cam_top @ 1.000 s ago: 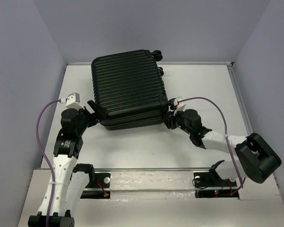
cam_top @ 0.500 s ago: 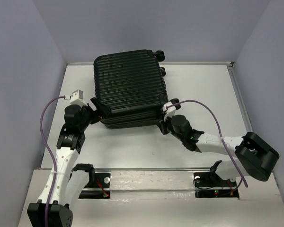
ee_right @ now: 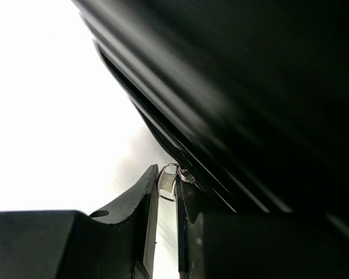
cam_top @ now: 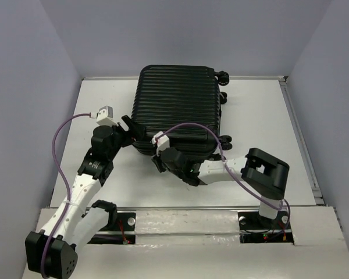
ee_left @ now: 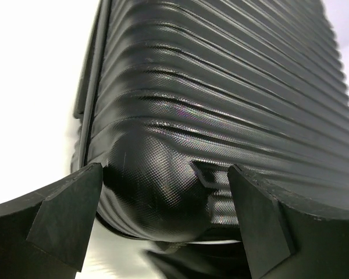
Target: Pack the luggage
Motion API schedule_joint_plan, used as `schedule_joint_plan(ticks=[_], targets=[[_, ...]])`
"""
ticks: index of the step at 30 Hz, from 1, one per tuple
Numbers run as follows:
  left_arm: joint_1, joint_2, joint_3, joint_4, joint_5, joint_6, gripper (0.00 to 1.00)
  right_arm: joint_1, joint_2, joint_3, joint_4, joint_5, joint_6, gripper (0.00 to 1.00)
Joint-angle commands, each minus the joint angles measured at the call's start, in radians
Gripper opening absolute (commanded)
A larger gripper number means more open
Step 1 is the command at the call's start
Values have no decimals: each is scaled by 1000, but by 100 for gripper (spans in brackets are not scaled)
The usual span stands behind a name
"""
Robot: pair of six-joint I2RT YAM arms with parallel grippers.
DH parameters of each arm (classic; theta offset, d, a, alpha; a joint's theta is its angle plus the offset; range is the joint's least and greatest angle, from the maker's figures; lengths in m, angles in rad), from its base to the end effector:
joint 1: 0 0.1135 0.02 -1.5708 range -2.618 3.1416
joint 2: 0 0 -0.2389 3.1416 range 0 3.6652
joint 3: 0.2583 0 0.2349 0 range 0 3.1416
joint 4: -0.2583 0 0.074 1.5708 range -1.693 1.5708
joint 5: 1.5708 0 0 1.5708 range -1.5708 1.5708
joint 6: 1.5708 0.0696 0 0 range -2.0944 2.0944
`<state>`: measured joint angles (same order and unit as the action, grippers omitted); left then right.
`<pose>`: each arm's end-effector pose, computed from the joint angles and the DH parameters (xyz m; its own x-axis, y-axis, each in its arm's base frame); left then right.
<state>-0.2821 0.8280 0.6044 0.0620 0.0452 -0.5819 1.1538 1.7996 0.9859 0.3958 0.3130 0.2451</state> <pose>0.2247 -0.0684 0.2745 -0.3055 -0.4831 -0.8205 0.1832 0.8158 -0.5485 0.1824 0.3588 0.1654 -0.3429 -0.2040 -0.9170 -0.6934 0.7135 0.1005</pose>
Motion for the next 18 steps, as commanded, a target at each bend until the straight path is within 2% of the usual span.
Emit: schedule_joint_plan(ticks=[1, 5, 8, 9, 10, 11, 12, 13, 14, 15, 18], targets=[[-78, -53, 11, 76, 320, -147, 96, 78, 108, 106, 426, -198, 65, 7], [-77, -138, 64, -48, 263, -128, 96, 92, 211, 141, 629, -212, 105, 7], [-77, -170, 89, -92, 252, -122, 96, 92, 198, 122, 641, -284, 106, 7], [-77, -170, 89, -100, 251, -119, 96, 101, 152, 102, 628, -302, 103, 10], [-77, -171, 89, -111, 251, -116, 96, 101, 112, 42, 553, -319, 106, 20], [-75, -174, 89, -119, 237, -99, 96, 101, 63, 19, 475, -330, 132, 50], [-75, -176, 87, -128, 222, -90, 97, 101, 6, 5, 372, -324, 144, 63], [-74, -179, 86, -142, 207, -82, 97, 113, -105, -1, 136, -318, 152, 75], [-74, -184, 80, -143, 182, -72, 97, 113, -156, 10, 1, -315, 158, 84], [-71, -185, 80, -142, 176, -68, 97, 113, -202, 22, -222, -274, 158, 87], [-66, -184, 100, -163, 124, -41, 97, 113, -382, 20, -465, -184, 151, 96]])
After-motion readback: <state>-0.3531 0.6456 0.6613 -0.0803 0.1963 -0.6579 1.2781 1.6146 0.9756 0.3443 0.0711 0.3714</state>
